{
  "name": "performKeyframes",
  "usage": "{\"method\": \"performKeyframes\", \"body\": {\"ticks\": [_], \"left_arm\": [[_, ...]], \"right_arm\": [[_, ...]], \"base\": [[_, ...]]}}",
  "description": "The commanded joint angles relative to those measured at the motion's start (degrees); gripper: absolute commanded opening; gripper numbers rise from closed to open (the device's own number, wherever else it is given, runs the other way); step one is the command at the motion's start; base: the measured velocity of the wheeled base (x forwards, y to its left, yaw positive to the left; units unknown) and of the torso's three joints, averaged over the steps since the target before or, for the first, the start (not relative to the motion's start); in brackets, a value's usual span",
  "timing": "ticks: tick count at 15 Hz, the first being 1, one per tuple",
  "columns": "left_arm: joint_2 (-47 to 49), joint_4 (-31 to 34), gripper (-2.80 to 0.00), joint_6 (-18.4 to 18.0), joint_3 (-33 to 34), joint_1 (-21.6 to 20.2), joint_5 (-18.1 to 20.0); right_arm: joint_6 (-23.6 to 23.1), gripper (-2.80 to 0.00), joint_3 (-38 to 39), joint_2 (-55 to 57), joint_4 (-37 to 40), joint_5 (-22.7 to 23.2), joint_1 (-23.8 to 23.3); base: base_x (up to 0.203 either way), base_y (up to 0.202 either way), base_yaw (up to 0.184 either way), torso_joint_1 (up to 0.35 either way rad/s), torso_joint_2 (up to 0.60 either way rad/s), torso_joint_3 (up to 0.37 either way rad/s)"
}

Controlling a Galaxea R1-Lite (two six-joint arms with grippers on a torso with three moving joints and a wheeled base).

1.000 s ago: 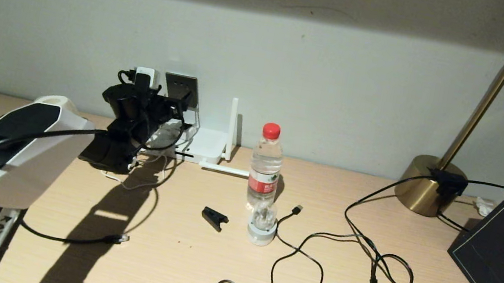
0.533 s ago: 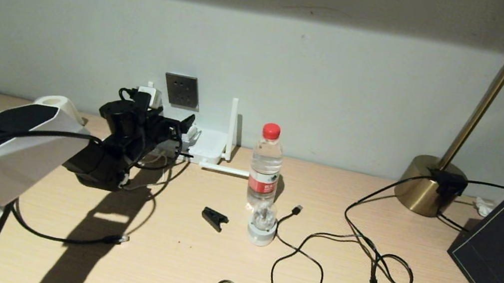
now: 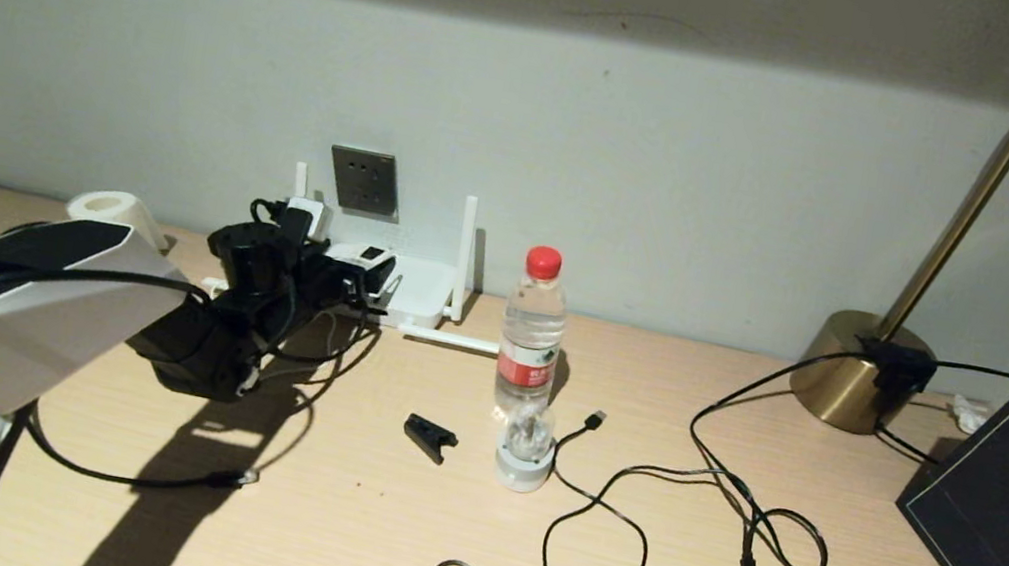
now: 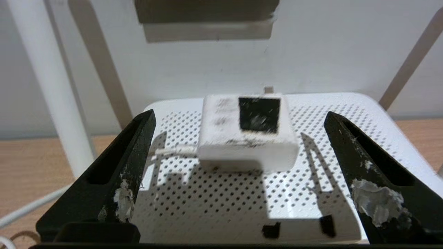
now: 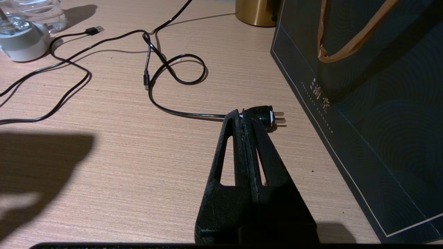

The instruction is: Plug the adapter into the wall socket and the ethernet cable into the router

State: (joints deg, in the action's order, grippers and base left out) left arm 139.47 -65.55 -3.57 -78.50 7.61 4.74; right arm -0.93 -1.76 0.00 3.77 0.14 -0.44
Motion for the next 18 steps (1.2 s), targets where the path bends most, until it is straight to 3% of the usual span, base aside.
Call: {"method": "performKeyframes", "body": {"ticks": [1, 4, 5, 6, 14, 18], "left_arm": [[0.62, -0.37, 0.00, -0.04, 0.18, -0.05, -0.08], [1.05, -0.28, 0.00, -0.12, -0.50, -0.05, -0.43], [1.40, -0.28, -0.42, -0.19, -0.88, -0.05, -0.45], [1.69, -0.37, -2.80, -0.30, -1.13, -0.05, -0.52], [1.90, -0.37, -2.80, -0.82, -0.87, -0.05, -0.44], [-2.55, 1.29, -2.80, -1.28, 0.03, -0.05, -0.14]], "right_arm": [[-0.04, -2.80, 0.00, 0.00, 0.01, 0.04, 0.00], [-0.04, -2.80, 0.00, 0.00, 0.01, 0.04, 0.00], [-0.04, -2.80, 0.00, 0.00, 0.01, 0.04, 0.00], [-0.04, -2.80, 0.00, 0.00, 0.01, 0.04, 0.00], [-0.04, -2.80, 0.00, 0.00, 0.01, 0.04, 0.00], [-0.04, -2.80, 0.00, 0.09, 0.01, 0.04, 0.00]], "base": [[0.000, 0.000, 0.000, 0.000, 0.00, 0.000], [0.000, 0.000, 0.000, 0.000, 0.00, 0.000], [0.000, 0.000, 0.000, 0.000, 0.00, 0.000], [0.000, 0.000, 0.000, 0.000, 0.00, 0.000], [0.000, 0.000, 0.000, 0.000, 0.00, 0.000], [0.000, 0.000, 0.000, 0.000, 0.00, 0.000]]}}
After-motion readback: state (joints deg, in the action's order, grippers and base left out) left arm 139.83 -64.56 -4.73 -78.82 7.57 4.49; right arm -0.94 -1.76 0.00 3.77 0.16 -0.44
